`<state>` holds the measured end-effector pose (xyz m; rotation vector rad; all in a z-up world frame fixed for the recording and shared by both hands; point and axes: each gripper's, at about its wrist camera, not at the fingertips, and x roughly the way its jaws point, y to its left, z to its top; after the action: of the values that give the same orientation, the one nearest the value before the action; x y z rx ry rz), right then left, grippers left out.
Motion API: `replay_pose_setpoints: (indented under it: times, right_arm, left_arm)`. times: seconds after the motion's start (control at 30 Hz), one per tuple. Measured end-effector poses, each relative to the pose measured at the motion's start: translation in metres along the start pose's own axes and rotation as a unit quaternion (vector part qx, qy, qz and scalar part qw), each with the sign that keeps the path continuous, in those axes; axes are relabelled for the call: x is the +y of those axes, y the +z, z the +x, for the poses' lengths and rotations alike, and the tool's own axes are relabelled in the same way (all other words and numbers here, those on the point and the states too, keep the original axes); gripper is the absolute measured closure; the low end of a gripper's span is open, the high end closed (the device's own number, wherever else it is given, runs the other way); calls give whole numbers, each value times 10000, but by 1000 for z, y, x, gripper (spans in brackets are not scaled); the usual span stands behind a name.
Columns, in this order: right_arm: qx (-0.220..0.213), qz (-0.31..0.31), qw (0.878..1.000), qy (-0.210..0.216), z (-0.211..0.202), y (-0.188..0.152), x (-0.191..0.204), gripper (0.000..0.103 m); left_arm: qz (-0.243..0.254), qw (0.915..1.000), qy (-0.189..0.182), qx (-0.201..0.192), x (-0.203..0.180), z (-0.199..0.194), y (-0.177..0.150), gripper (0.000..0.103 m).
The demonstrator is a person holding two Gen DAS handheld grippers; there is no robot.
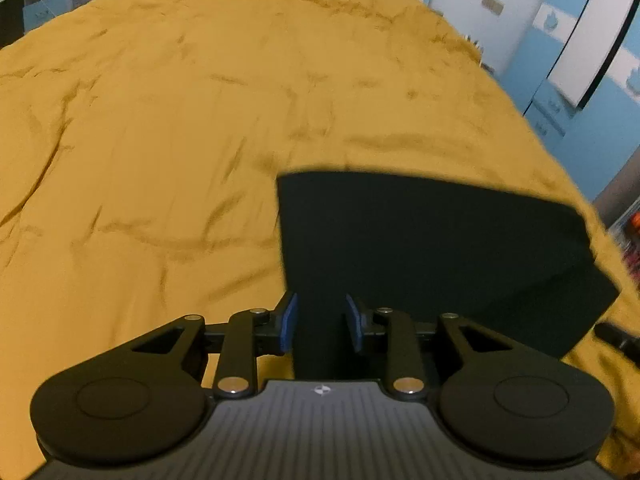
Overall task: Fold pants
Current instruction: 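Grasp the pants end with the left gripper and fold it over the strip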
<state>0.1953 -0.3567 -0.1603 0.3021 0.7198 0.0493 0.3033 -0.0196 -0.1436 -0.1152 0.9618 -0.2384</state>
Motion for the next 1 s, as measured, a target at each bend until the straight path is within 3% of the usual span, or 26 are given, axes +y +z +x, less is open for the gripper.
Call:
replay_pose_setpoints:
  times: [0.07, 0.13, 0.27, 0.4, 0.47, 0.5, 0.57, 0.67, 0.73, 0.8, 0.87, 1.0]
  right_arm:
    - [98, -185, 9998, 18, -1, -7, 15, 56]
    - [234, -262, 9994, -63, -2, -14, 25, 56]
    - [408, -286, 9987, -60, -9, -31, 35, 56]
    - [454, -280, 9986, -58, -22, -39, 33, 55]
    - [406, -232, 9989, -13, -29, -39, 29, 48]
    - [364, -195, 9991, -75, -33, -38, 27, 39]
    - [209, -135, 9995, -204, -40, -35, 22, 36]
    - [75, 34, 9994, -342, -47, -31, 11, 43]
    - [74, 139, 9990, -420, -48, -29, 2, 56]
    - [92, 294, 9985, -457, -49, -29, -8, 60]
    - [77, 410, 9982, -424, -51, -30, -15, 60]
    - [-19, 388, 9989, -276, -52, -34, -19, 60]
  left_arm:
    - [65, 9996, 218, 159, 2, 2, -16, 70]
    - [110, 9992, 325, 208, 7, 8, -27, 63]
    - [-303, 9990, 199, 243, 22, 8, -37, 62]
    - [-320, 9989, 271, 212, 19, -6, -41, 62]
    - [-465, 9987, 172, 72, 20, -15, -42, 62]
    - [-618, 9981, 62, -52, 23, -20, -43, 62]
    - [-962, 9949, -184, -252, 31, -27, -40, 58]
    - [-1484, 9874, -449, -316, 46, -26, -32, 49]
    - [-1903, 9790, -676, -273, 56, -16, -27, 49]
    - [-2364, 9665, -979, -181, 66, -3, -26, 49]
    - [-2757, 9536, -1212, -30, 73, 13, -28, 49]
    - [-3184, 9373, -1414, 86, 78, 39, -34, 51]
